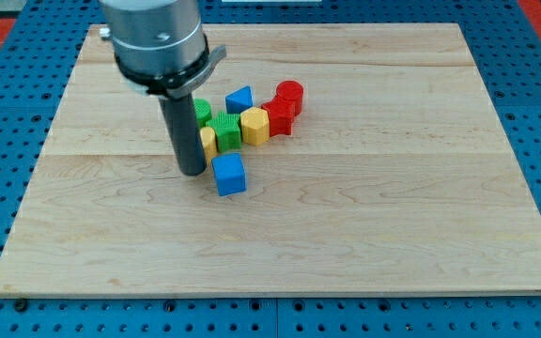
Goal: Place the yellow hexagon at the bottom center of the board
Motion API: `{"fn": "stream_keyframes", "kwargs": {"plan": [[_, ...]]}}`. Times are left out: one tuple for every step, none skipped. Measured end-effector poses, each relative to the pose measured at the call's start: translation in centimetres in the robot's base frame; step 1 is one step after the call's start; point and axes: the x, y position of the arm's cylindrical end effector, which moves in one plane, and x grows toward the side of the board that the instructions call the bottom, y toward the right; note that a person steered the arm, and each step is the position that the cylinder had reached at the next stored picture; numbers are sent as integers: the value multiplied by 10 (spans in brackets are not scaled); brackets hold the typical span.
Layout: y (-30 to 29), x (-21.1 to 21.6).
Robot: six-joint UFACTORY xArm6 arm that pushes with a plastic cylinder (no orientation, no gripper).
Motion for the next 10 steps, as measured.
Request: {"fn": "stream_keyframes", "kwargs": {"plan": [[17,-26],[21,-26],[21,-26],[25,-26],[32,-26],[34,-44],[32,-76],[59,-103],[75,-115],[88,-127]]}}
